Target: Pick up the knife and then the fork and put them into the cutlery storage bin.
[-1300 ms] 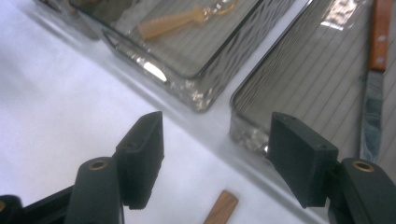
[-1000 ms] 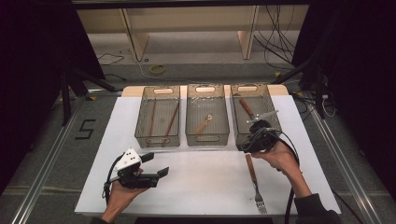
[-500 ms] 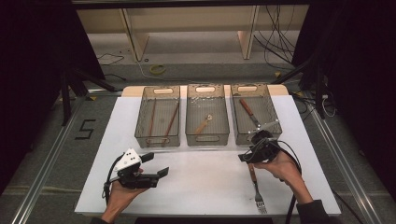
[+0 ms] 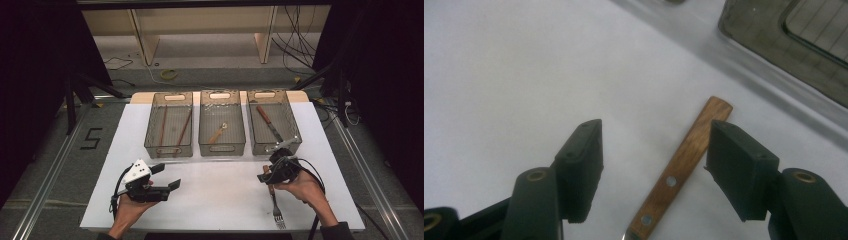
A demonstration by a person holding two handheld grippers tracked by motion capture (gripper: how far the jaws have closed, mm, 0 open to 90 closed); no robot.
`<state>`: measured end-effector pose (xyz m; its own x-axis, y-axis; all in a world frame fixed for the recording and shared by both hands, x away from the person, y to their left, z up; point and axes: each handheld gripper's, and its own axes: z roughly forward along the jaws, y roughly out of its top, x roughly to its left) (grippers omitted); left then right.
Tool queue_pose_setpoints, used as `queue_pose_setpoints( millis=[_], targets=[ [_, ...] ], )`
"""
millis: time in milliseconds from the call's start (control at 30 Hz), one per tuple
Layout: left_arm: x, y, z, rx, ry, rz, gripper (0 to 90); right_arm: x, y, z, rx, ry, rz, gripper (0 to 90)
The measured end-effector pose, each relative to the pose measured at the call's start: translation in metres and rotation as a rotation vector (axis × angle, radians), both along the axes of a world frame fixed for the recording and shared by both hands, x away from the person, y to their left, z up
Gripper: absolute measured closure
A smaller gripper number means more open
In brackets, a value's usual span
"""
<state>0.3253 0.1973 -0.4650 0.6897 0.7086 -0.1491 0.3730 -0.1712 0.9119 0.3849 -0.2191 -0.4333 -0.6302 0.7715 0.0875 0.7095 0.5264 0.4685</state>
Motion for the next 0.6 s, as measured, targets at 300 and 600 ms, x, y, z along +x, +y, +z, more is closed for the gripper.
queue_pose_setpoints(
  millis=[300,600],
  targets=[
    [0.0,-0.001,0.0,0.008,0.001,-0.004,16.1,-0.008,-0.003,-0.009,-0.046,0.028,-0.003,45.3],
    [0.0,-0.001,0.0,0.007,0.004,-0.004,16.1,-0.015,-0.007,-0.018,-0.073,0.047,0.002,50.3]
  ],
)
